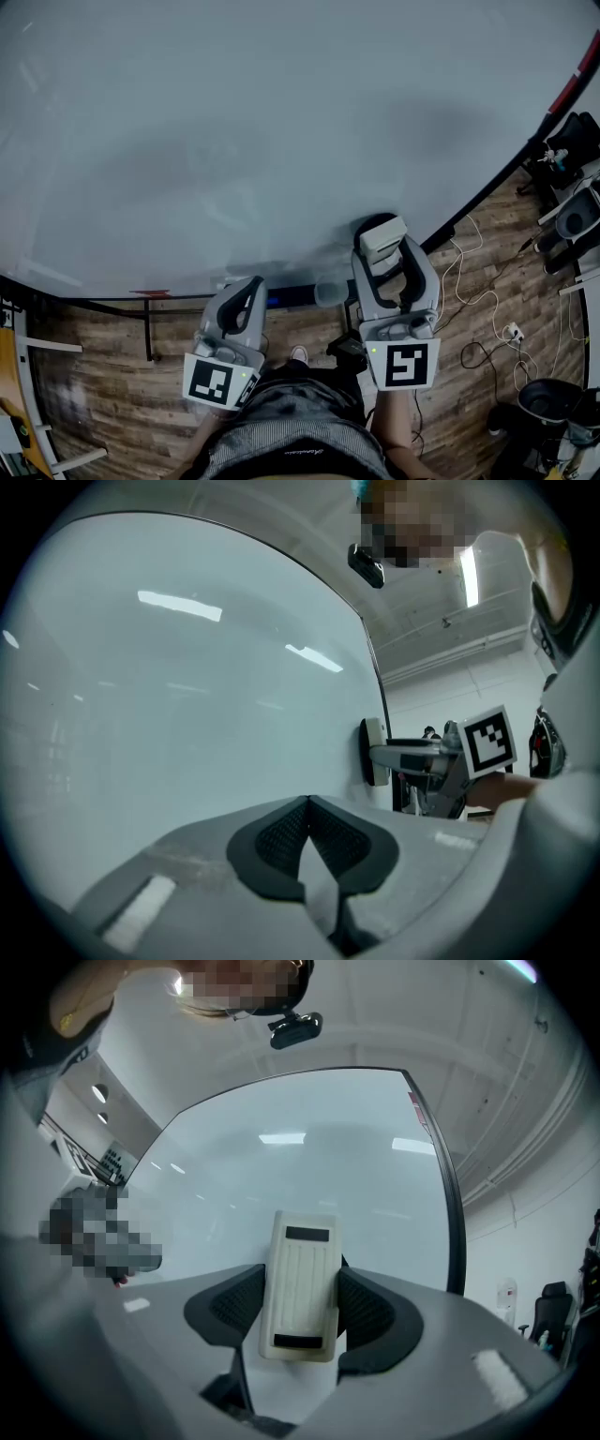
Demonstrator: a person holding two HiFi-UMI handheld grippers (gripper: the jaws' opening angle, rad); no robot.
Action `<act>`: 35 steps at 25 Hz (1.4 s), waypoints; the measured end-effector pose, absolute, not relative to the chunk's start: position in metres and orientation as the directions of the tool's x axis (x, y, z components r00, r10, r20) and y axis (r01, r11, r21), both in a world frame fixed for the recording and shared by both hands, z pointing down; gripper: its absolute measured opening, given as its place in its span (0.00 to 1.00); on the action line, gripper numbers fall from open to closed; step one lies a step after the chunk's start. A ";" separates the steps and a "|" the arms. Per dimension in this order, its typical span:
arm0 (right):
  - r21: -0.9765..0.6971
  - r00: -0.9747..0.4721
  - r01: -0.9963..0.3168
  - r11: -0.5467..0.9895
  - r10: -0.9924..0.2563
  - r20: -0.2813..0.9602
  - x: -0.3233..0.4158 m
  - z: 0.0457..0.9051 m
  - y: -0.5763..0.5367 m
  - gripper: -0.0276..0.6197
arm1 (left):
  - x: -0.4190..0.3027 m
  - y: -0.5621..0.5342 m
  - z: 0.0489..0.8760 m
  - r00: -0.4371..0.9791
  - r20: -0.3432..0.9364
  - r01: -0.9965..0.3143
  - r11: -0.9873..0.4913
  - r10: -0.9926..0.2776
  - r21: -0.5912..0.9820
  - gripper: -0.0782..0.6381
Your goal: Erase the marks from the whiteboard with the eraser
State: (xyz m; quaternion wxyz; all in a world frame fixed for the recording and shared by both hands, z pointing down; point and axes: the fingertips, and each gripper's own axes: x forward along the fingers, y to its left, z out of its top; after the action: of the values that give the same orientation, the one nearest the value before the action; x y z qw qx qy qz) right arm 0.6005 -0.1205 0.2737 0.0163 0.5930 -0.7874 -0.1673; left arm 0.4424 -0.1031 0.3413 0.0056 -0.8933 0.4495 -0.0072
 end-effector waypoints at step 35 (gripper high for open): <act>0.243 -0.121 -0.964 0.109 -0.992 -0.034 0.559 0.336 -0.114 0.43 | 0.373 -0.074 0.354 0.554 0.063 -0.833 -0.552 -0.830 0.040 0.11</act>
State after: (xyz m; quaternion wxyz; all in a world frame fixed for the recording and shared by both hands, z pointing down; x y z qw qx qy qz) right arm 0.5587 -0.1144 0.3360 0.0688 0.6594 -0.7415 -0.1028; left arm 0.3728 -0.0745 0.3542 -0.0324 -0.8809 0.4719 -0.0181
